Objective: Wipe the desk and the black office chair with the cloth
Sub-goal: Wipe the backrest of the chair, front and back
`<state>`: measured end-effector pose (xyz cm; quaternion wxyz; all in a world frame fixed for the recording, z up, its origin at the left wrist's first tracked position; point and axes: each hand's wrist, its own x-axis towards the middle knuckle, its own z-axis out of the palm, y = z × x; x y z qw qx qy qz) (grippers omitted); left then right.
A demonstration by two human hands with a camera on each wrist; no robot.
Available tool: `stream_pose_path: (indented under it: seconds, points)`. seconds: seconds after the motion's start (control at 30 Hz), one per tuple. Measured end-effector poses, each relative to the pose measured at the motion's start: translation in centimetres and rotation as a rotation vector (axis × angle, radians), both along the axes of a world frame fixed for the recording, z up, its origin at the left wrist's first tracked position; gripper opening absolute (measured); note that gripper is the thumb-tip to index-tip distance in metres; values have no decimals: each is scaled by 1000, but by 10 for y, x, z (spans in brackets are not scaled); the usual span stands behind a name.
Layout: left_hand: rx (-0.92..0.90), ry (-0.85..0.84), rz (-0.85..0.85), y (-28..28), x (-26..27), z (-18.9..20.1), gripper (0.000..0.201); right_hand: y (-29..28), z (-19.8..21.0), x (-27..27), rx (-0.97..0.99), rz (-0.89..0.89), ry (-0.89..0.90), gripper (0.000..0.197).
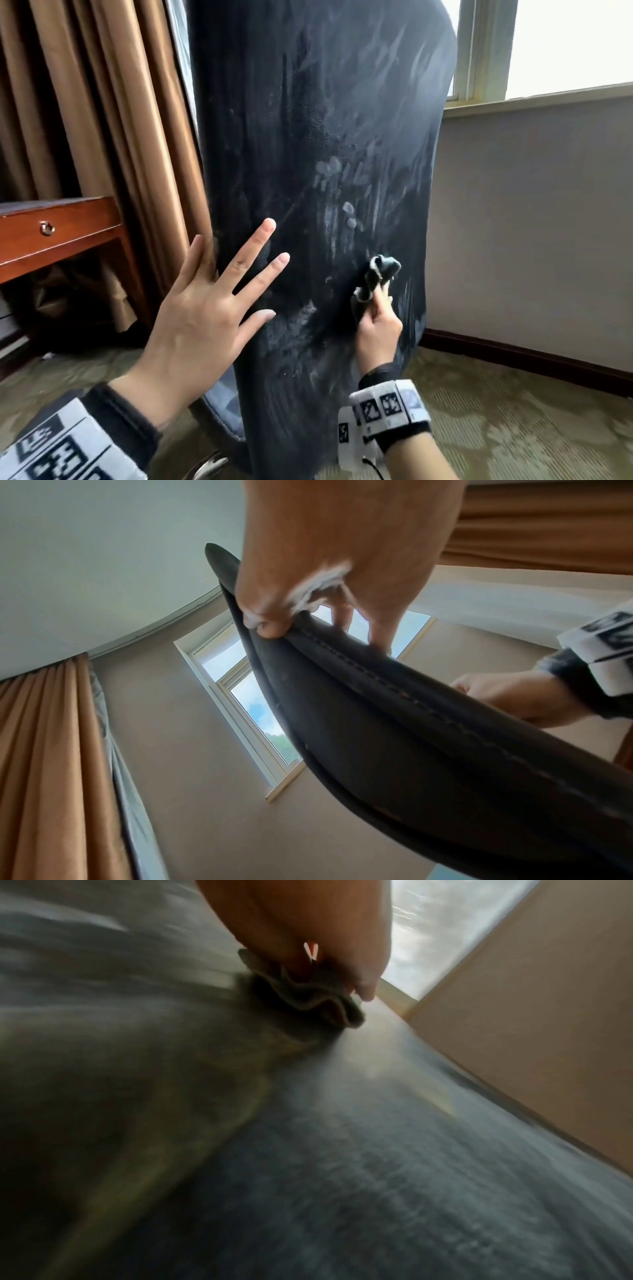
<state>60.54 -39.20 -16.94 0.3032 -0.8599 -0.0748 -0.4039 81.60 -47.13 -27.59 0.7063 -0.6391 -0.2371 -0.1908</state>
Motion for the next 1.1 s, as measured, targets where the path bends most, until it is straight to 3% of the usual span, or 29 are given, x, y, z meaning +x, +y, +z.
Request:
stream_pose_path:
  seconds: [0.1,0.23,0.3,0.43,0.47,0.5,0.57,0.63,0.7,0.8,0.9,0.97,1.1]
  points:
    - [-13,-1,-13,-5,4,-2,58,-10,14,8,-130,12,100,44]
    - [-20,-12,-5,-8,7,-2,57,-8,48,-20,-15,100,-203,46]
    - [-17,-11,5,-7,7,-3,57,-6,55,-10,-18,50,-219,48]
    - [-23,-14,0,-7,6,-5,56,-18,66,50,-263,-55,256,34]
    - [-35,-19,-9,-7,7,-6,56,-19,68,51,-286,-42,287,31]
    - [-47,-22,-16,-6,8,-7,56,-18,73,43,-276,-27,243,27]
    - [-58,-12,-24,-4,9,-9,56,-12,86,8,-126,33,-16,22]
    - [-67,-12,-20,-1,9,-8,57,-3,97,-31,-4,139,-358,33]
    - [-71,-9,-5,1,5,-9,57,3,97,-50,1,132,-511,47]
    - [-57,-8,5,6,1,-7,57,2,103,-39,1,53,-549,51]
    - [-46,-15,12,6,1,-7,57,0,144,-9,27,30,-411,54]
    - [-47,-22,2,5,2,-10,57,0,153,-7,50,-13,-410,55]
    - [-86,-33,-31,5,1,-12,57,5,76,-67,-52,64,-654,60]
